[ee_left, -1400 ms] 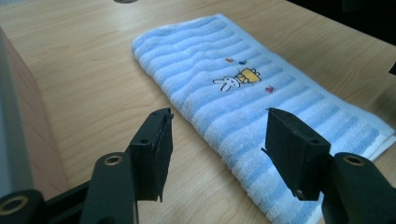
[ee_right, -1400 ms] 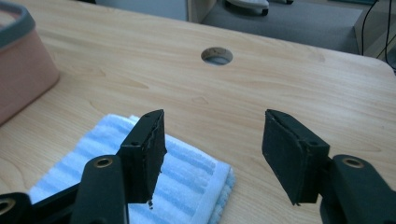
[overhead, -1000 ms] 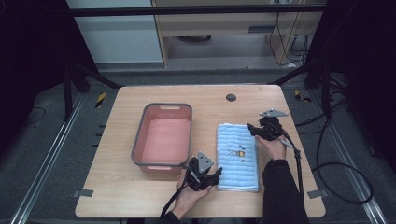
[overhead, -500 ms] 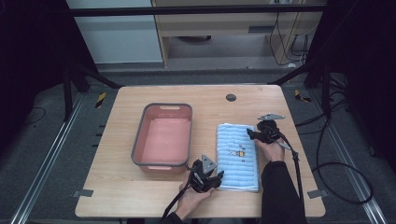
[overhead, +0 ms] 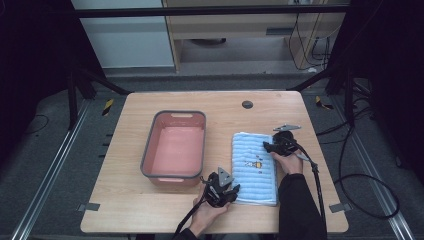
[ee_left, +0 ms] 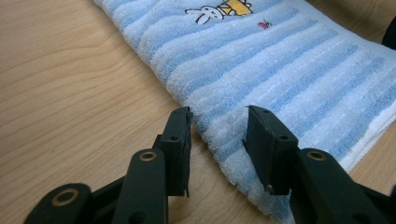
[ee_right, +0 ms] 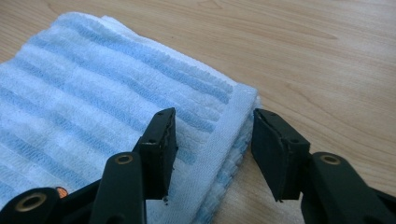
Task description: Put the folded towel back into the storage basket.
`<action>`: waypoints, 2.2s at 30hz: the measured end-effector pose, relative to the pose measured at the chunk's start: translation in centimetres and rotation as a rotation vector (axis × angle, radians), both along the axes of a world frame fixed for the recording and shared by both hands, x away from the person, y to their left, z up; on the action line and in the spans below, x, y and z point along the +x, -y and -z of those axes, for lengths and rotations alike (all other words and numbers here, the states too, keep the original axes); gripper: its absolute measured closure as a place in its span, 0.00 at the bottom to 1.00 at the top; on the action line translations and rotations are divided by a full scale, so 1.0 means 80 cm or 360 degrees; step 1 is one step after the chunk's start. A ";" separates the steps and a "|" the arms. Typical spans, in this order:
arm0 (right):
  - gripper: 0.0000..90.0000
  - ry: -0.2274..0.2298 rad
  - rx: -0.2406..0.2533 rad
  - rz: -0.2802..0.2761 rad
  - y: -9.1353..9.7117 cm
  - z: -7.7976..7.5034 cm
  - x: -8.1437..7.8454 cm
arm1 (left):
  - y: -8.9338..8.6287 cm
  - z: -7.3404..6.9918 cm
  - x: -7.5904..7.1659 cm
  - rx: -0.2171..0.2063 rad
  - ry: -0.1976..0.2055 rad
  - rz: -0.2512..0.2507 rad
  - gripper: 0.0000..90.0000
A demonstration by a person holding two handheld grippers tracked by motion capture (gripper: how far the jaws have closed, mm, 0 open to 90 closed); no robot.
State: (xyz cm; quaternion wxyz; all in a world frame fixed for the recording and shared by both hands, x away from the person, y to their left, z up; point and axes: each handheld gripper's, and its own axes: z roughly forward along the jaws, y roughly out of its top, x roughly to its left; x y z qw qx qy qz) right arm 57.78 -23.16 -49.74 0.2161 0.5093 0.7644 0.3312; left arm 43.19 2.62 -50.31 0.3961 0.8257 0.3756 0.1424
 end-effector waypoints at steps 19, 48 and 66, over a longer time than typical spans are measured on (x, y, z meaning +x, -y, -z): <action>0.88 -0.0024 0.0118 -0.0042 -0.003 0.003 -0.004 | 0.007 -0.003 0.000 -0.0001 -0.0077 -0.0016 0.86; 0.92 0.0148 0.0183 -0.0103 -0.005 -0.054 -0.029 | -0.013 -0.042 -0.013 -0.0190 0.0017 0.0011 0.96; 0.93 0.0313 0.0201 -0.0122 -0.021 -0.110 -0.049 | -0.036 -0.091 -0.019 -0.0186 0.0149 0.0027 0.96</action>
